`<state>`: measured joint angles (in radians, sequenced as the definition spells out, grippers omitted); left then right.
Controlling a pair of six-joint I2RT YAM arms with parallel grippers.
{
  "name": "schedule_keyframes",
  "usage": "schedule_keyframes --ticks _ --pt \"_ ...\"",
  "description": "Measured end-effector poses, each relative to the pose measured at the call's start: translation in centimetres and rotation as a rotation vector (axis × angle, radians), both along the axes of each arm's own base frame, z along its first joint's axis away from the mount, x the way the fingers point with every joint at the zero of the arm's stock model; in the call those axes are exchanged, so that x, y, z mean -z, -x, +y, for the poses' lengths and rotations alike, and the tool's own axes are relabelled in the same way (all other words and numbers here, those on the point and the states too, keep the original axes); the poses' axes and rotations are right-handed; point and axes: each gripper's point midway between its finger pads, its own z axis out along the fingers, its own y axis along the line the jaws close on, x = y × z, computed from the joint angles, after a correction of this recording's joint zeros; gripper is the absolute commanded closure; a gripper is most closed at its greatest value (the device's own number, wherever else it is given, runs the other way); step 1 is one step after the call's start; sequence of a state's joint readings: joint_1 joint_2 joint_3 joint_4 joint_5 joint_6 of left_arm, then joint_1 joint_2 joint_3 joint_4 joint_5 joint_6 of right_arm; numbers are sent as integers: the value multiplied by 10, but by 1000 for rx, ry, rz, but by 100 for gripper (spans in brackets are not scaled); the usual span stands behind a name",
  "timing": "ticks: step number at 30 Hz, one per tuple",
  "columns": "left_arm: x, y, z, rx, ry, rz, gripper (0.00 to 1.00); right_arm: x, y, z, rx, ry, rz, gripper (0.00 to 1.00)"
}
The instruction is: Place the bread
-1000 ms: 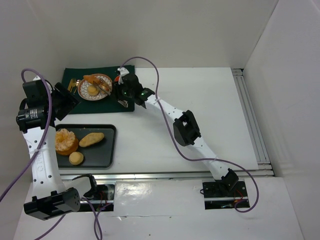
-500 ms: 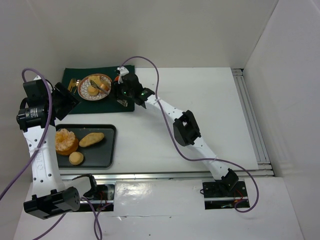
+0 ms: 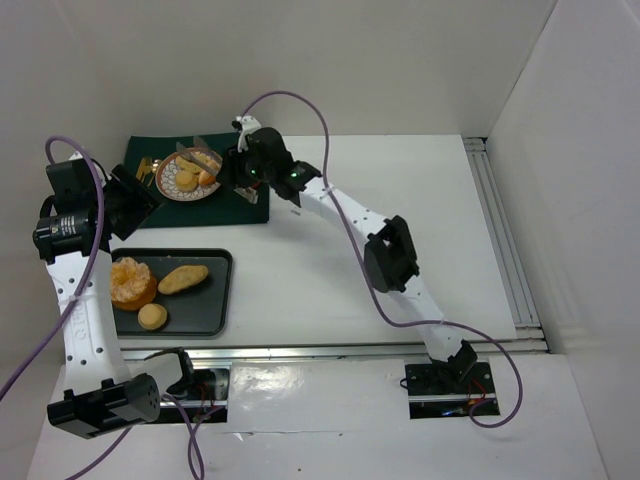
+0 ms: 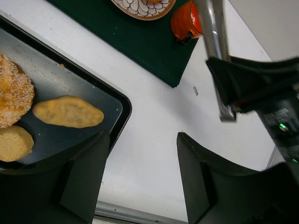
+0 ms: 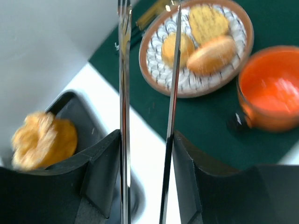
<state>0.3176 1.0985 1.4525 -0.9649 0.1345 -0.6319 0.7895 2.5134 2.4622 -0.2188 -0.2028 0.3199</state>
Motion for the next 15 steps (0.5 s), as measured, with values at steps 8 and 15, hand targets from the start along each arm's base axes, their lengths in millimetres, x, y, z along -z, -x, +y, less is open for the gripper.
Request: schedule_keyframes --ticks 8,15 --pt "-1 -2 -5 22 18 -12 28 -67 69 -136 172 43 -5 48" --pt "3 -3 -7 30 29 -6 28 -32 93 -268 485 109 39 48"
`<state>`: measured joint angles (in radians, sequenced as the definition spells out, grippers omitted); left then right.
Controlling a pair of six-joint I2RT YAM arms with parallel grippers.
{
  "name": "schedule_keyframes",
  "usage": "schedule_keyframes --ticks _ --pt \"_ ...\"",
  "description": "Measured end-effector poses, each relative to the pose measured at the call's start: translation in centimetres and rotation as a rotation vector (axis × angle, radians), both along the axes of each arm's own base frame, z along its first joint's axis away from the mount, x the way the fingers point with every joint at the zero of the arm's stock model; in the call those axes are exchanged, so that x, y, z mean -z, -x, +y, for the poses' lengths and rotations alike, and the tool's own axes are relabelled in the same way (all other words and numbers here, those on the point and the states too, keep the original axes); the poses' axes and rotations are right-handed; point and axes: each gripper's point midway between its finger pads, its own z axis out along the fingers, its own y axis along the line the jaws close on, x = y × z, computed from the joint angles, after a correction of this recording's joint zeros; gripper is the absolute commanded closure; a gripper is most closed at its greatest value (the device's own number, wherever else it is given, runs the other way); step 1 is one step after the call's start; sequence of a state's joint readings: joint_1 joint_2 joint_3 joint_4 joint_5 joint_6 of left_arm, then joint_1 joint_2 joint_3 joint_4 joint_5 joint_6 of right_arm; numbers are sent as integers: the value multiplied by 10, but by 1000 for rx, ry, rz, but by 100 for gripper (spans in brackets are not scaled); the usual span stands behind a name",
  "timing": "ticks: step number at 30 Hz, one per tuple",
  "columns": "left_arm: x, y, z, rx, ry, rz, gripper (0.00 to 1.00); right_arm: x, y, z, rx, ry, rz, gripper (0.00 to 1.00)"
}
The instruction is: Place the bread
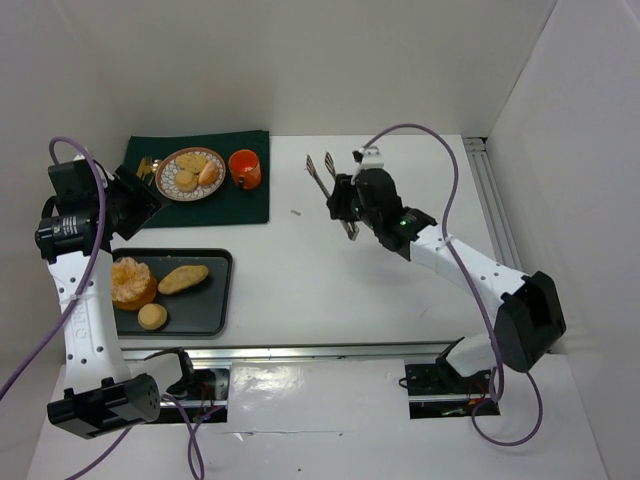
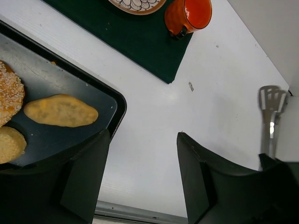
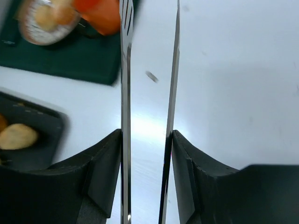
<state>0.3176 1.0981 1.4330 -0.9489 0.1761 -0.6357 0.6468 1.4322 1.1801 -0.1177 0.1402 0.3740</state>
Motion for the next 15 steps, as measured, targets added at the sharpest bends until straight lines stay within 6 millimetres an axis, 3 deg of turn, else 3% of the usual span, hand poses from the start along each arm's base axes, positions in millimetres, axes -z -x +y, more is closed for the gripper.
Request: schedule_keyframes --ticks 4,7,13,14,15 --pt "0 0 -1 3 3 0 28 62 7 -28 120 69 114 42" --pt "3 1 -1 4 4 2 28 101 5 -38 191 85 182 41" --pt "9 1 -3 12 15 12 27 160 -34 -20 258 99 232 39" --pt "9 2 -4 14 17 11 27 174 -39 -14 261 106 253 34" --pt "10 2 -4 16 18 11 26 184 -43 -9 260 106 271 11"
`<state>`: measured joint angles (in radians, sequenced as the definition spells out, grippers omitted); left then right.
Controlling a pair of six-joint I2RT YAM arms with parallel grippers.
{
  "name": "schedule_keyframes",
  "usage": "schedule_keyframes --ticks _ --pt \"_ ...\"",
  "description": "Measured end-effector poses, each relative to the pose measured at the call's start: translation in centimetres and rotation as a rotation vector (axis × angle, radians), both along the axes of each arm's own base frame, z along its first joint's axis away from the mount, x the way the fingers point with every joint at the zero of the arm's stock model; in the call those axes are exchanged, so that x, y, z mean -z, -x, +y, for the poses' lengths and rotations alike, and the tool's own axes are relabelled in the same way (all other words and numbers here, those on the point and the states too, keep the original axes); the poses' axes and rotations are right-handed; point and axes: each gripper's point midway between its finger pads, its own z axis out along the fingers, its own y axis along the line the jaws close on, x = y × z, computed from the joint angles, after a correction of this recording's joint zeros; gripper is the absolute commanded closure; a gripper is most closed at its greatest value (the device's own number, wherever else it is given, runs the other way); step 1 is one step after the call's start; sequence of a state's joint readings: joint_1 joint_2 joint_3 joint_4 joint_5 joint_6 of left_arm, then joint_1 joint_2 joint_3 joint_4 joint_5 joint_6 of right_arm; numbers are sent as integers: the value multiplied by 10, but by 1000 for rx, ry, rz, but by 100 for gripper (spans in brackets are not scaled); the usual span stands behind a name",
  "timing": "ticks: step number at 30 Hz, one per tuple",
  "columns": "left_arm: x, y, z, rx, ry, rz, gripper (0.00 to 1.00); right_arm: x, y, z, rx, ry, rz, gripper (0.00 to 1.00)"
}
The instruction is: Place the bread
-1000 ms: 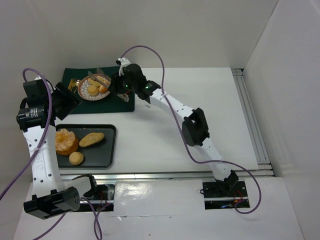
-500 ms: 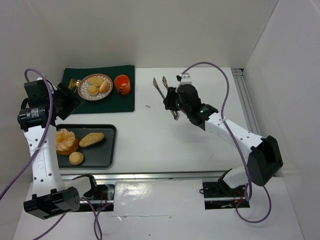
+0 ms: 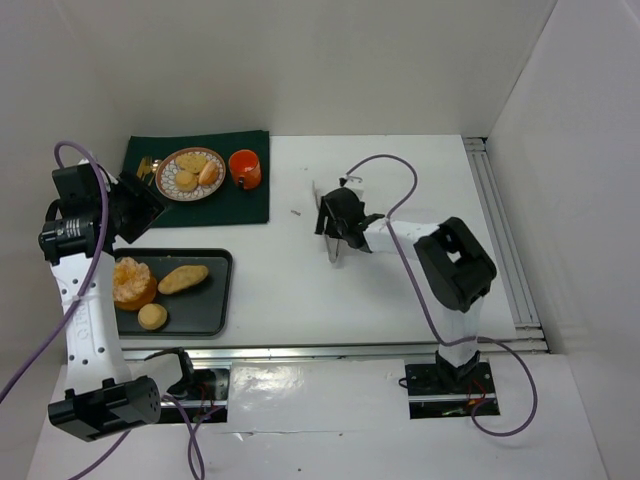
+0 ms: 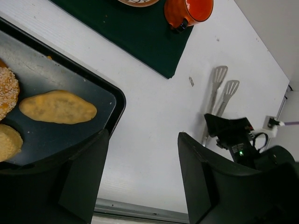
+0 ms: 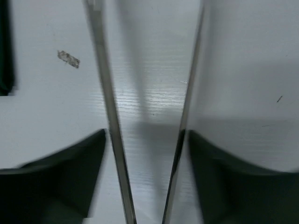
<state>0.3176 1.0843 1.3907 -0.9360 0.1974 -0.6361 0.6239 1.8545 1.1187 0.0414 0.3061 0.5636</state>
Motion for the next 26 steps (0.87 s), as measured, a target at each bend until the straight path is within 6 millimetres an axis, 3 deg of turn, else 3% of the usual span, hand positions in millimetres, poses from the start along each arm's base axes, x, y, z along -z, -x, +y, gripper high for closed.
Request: schedule_keyframes --ticks 1,3,5,9,13,16,19,26 --pt "0 0 0 2 1 -1 26 9 -2 4 1 -3 18 1" --pt "0 0 -1 4 3 -2 22 15 -2 6 -3 2 43 1" --pt "0 0 -1 4 3 -2 19 3 -6 7 9 4 41 1" --pt "0 0 -2 7 6 -2 11 -56 -16 3 44 -13 -38 1" --pt "1 -2 -3 15 14 2 8 -123 -5 -26 96 -33 -117 1" --pt "4 -4 -4 22 20 2 8 -148 10 -55 147 -39 -147 1" --pt "5 -4 -4 25 22 2 7 -138 36 -86 202 -11 -117 1" --pt "6 -4 2 2 -3 5 7 -53 96 -132 256 123 111 1"
